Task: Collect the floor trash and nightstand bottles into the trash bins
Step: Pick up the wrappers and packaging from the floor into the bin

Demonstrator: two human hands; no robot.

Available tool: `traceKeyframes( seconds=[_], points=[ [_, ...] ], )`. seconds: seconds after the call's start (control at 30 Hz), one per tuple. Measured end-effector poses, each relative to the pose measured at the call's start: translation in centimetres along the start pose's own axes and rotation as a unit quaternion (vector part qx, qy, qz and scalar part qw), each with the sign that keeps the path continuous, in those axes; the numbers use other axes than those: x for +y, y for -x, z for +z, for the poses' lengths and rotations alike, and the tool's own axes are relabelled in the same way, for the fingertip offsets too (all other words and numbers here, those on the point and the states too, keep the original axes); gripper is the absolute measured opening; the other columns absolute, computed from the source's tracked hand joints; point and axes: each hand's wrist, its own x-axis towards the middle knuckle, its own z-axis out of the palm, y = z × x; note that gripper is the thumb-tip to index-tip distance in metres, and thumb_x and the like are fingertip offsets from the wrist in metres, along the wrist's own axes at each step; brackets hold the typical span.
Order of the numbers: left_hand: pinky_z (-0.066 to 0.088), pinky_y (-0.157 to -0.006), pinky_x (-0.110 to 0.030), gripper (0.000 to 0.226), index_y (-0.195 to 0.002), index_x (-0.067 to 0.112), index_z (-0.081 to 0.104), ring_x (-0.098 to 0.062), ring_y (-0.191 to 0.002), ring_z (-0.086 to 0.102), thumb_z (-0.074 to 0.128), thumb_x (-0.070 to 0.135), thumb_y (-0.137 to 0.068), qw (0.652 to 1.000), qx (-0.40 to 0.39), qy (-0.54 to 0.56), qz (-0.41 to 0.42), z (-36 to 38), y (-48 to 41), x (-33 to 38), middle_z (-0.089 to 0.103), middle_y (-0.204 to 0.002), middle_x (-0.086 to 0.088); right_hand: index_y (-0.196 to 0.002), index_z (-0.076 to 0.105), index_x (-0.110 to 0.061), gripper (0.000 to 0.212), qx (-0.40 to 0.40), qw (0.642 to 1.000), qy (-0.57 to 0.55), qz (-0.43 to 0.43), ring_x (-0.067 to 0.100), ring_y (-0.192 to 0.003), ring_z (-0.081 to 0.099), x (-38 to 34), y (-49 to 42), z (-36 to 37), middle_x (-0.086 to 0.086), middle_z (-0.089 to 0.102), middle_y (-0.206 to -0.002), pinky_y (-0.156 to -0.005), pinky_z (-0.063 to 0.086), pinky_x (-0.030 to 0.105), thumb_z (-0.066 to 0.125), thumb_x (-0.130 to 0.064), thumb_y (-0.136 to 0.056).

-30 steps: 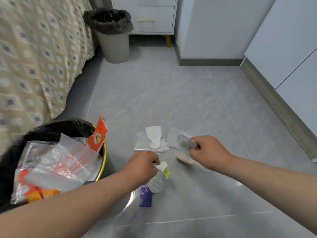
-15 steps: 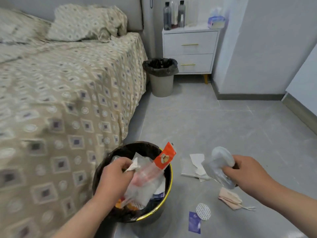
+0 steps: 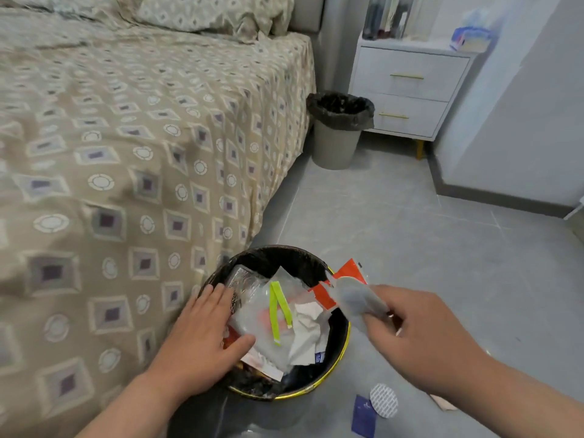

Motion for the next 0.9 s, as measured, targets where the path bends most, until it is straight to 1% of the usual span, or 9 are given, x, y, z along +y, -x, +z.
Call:
traceKeyframes(
  seconds=[0.1,0.23,0.3,0.37,0.5,0.67,0.73,0.8,0.9],
  points=[
    [-0.019,-0.112,-0.025,0.118,-0.145,0.018,-0.021,-0.012,-0.139,-0.030,0.022,0.087,-0.059,0.999,-0.035,-0.005,-0.007,0.8,0.6,-0.5,-0.026,-0.154,-0.002,-0.080,0.049,-0.023,0.005,-0.074,0.989,0.091,-0.089,0.012,-0.072,0.049,-1.5,-2.7,5.7,-0.006,0.054,-0.073,-0.060,0.039,0.028,0.046,-0.025,-0.083],
    [-0.019,-0.113,-0.028,0.134,-0.137,0.020,-0.030,-0.014,-0.136,-0.036,0.039,0.092,-0.047,0.997,-0.071,-0.029,0.007,0.6,0.4,-1.0,-0.035,-0.149,-0.001,-0.102,0.055,-0.021,0.028,-0.171,0.978,0.120,-0.014,0.031,-0.104,0.055,-0.1,-6.3,13.0,0.009,0.061,-0.106,-0.084,0.048,0.041,0.044,-0.040,-0.084],
    [-0.016,-0.116,-0.031,0.137,-0.134,0.020,-0.033,-0.015,-0.136,-0.038,0.042,0.091,-0.044,0.995,-0.095,-0.042,0.008,0.4,0.3,-1.0,-0.038,-0.147,-0.003,-0.140,0.035,-0.029,0.065,-0.302,0.941,0.146,0.038,0.035,-0.133,0.035,1.2,-7.1,15.1,0.012,0.040,-0.143,-0.107,0.035,0.047,0.040,-0.063,-0.084],
    [-0.015,-0.117,-0.033,0.141,-0.133,0.020,-0.034,-0.016,-0.135,-0.040,0.040,0.096,-0.040,0.992,-0.114,-0.047,0.015,0.3,0.2,-1.0,-0.039,-0.147,-0.003,-0.151,0.008,-0.029,0.085,-0.385,0.906,0.153,0.080,0.034,-0.146,0.011,1.9,-7.5,16.5,0.009,0.008,-0.160,-0.117,0.016,0.048,0.031,-0.074,-0.082],
    [-0.019,-0.113,-0.031,0.143,-0.133,0.020,-0.034,-0.015,-0.134,-0.041,0.017,0.100,-0.025,0.991,-0.126,-0.044,0.020,0.2,0.1,-1.1,-0.039,-0.147,-0.003,-0.151,0.003,-0.028,0.074,-0.445,0.877,0.156,0.091,0.036,-0.147,0.000,3.1,-8.4,19.0,0.008,-0.007,-0.161,-0.117,0.009,0.054,0.015,-0.065,-0.088],
    [-0.013,-0.117,-0.039,0.132,-0.133,0.024,-0.035,-0.017,-0.136,-0.037,0.016,0.102,-0.039,0.982,-0.158,-0.104,0.011,-0.4,0.1,-0.5,-0.036,-0.150,-0.004,-0.140,0.037,-0.010,0.055,-0.395,0.903,0.159,0.058,0.036,-0.134,0.036,0.6,-7.8,14.0,0.017,0.036,-0.148,-0.107,0.031,0.041,0.033,-0.045,-0.097],
    [-0.008,-0.118,-0.042,0.128,-0.140,0.024,-0.028,-0.019,-0.140,-0.029,-0.005,0.099,-0.040,0.978,-0.158,-0.134,0.010,-2.2,-0.2,1.2,-0.028,-0.155,-0.006,-0.133,0.048,-0.009,0.046,-0.353,0.927,0.119,0.041,0.030,-0.129,0.043,0.1,-6.8,8.6,0.014,0.046,-0.142,-0.103,0.036,0.035,0.038,-0.036,-0.097],
    [0.000,-0.118,-0.044,0.130,-0.150,0.024,-0.006,-0.023,-0.147,-0.010,-0.022,0.093,-0.040,0.980,-0.102,-0.156,0.063,-4.9,-1.5,4.6,-0.010,-0.159,-0.008,-0.130,0.055,-0.014,0.039,-0.303,0.950,0.039,0.067,0.023,-0.125,0.048,1.3,-5.1,2.9,0.007,0.053,-0.137,-0.103,0.040,0.033,0.043,-0.029,-0.096],
    [0.023,-0.110,-0.039,0.106,-0.137,0.024,0.047,-0.026,-0.134,0.042,-0.008,0.085,-0.070,0.959,-0.012,-0.166,0.230,-8.0,-3.2,12.1,0.046,-0.144,-0.007,-0.113,0.067,-0.015,0.028,-0.208,0.963,-0.067,0.158,0.023,-0.099,0.062,5.2,-1.9,-3.3,0.007,0.068,-0.113,-0.089,0.049,0.037,0.048,-0.023,-0.094]
  ],
)
